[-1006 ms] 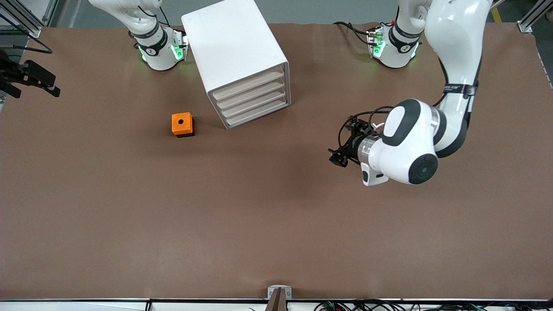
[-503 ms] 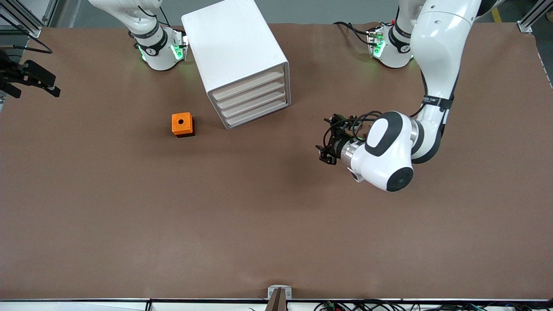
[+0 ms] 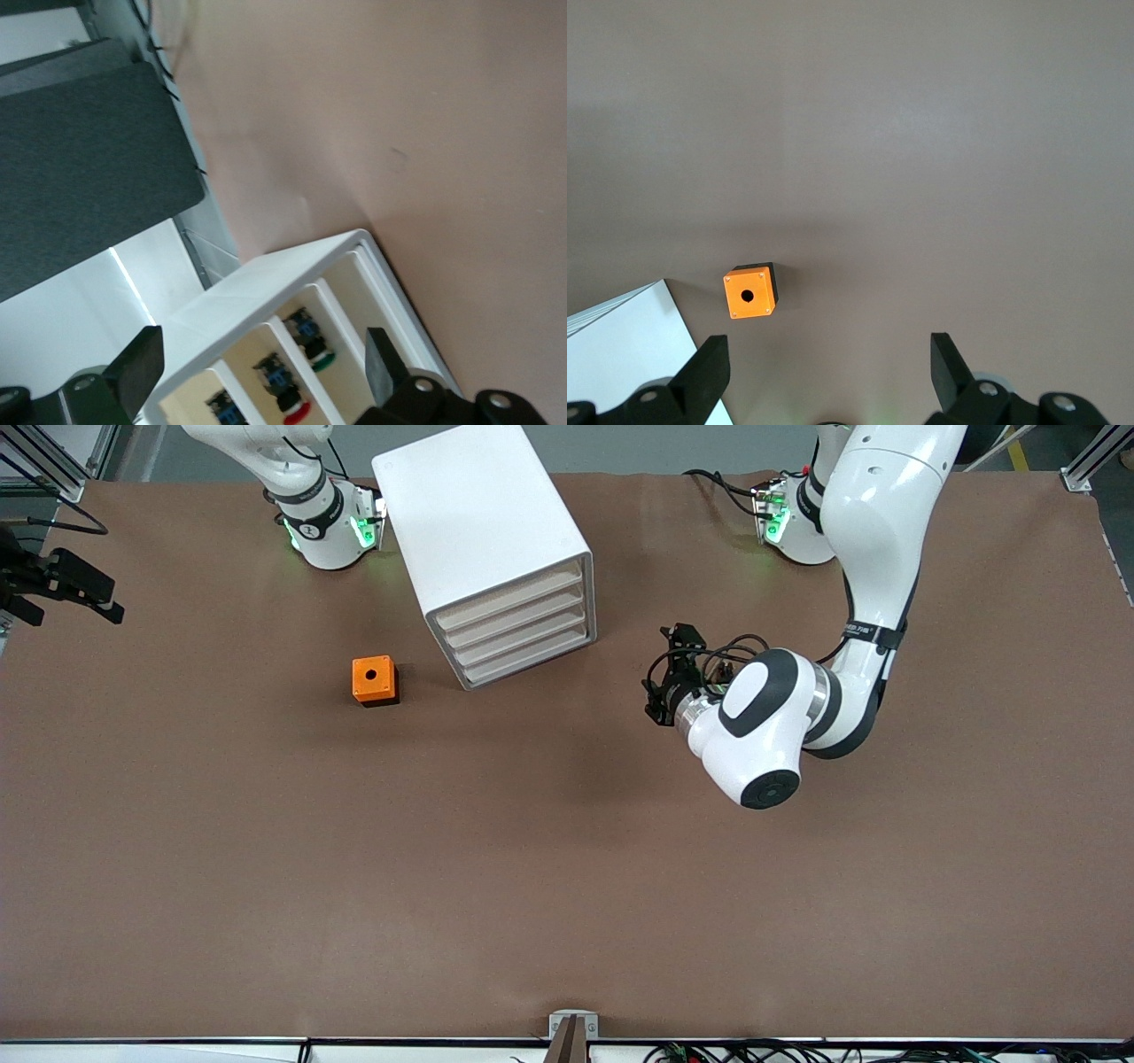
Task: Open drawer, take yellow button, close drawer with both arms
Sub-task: 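Move the left gripper toward the white cabinet's drawer front, then grasp the drawer front of the white cabinet with the left gripper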
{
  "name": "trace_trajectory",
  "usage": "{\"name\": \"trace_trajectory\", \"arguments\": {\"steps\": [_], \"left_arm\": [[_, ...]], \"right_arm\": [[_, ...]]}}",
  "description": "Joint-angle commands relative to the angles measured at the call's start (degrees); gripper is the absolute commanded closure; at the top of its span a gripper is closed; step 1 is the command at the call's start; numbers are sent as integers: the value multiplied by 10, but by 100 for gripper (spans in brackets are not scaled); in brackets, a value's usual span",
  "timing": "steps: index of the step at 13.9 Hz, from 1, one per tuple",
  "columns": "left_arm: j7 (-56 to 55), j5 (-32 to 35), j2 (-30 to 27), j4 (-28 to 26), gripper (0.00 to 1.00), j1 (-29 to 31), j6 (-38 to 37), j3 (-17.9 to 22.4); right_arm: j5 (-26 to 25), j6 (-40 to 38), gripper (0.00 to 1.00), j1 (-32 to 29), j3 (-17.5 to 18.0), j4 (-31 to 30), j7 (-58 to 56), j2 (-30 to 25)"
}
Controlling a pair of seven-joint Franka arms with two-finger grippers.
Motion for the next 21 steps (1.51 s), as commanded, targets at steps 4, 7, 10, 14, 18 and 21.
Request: {"name": "trace_trajectory", "arguments": {"steps": [4, 7, 10, 14, 18, 21], "left_arm": [[-117, -65, 20, 21, 0, 1, -24, 2], [-176, -113, 28, 22, 0, 0, -23, 1], [-208, -180, 41, 21, 0, 0, -22, 2], [-260, -215, 52, 21, 0, -16, -18, 1], [-278, -243, 69, 20, 0, -33, -12, 0], [-278, -244, 79, 20, 4, -55, -11, 1]], "right_arm": [[6, -6, 0, -1, 1, -13, -6, -13], [5, -10, 0, -2, 0, -7, -7, -12], [5, -12, 0, -3, 0, 11, -6, -7], [6, -31, 0, -3, -1, 25, -3, 2], [4, -32, 0, -8, -1, 30, -8, 10], [5, -31, 0, -8, -1, 30, -8, 15]]}}
